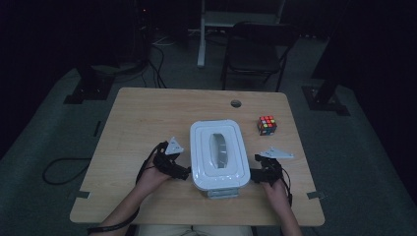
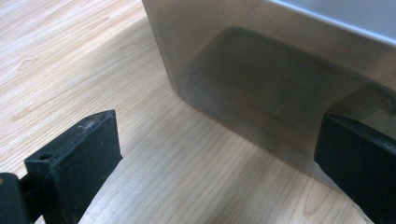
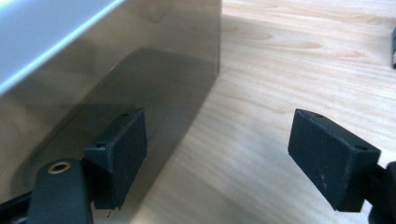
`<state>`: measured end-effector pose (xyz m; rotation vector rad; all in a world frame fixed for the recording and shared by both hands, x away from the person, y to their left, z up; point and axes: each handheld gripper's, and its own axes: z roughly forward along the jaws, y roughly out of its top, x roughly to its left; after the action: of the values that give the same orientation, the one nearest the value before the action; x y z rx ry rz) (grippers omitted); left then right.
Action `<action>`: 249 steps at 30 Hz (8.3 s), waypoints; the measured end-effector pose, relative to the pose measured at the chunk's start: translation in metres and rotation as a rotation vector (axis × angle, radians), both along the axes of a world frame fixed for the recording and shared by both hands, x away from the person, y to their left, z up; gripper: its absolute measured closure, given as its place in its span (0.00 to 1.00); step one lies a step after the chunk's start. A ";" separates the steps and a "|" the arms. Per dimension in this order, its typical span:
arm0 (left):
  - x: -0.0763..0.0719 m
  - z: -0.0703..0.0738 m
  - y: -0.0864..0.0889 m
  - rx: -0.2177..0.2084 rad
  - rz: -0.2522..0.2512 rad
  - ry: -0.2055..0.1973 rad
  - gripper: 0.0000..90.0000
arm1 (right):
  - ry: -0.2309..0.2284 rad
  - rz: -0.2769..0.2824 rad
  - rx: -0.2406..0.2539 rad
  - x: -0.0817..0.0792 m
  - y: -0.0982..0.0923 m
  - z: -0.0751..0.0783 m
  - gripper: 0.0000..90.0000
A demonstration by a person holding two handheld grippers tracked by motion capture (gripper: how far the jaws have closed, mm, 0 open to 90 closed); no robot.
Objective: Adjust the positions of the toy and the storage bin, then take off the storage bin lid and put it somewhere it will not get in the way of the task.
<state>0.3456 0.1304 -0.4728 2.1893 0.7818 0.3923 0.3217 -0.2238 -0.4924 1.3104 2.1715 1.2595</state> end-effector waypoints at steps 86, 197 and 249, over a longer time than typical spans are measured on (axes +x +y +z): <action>-0.035 -0.051 0.129 0.046 0.386 0.082 0.01 | 0.074 -0.411 -0.190 0.162 -0.057 -0.020 0.37; -0.034 -0.051 0.129 0.049 0.336 0.083 0.01 | -0.030 -0.057 -0.136 0.007 -0.012 -0.029 0.15; -0.021 -0.016 0.123 0.015 0.248 0.120 0.01 | 0.054 -0.129 -0.216 0.016 -0.009 -0.035 0.14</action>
<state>0.3246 0.2533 -0.4890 2.1510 1.1248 0.3932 0.3375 -0.2330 -0.5271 1.3829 2.1498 0.9231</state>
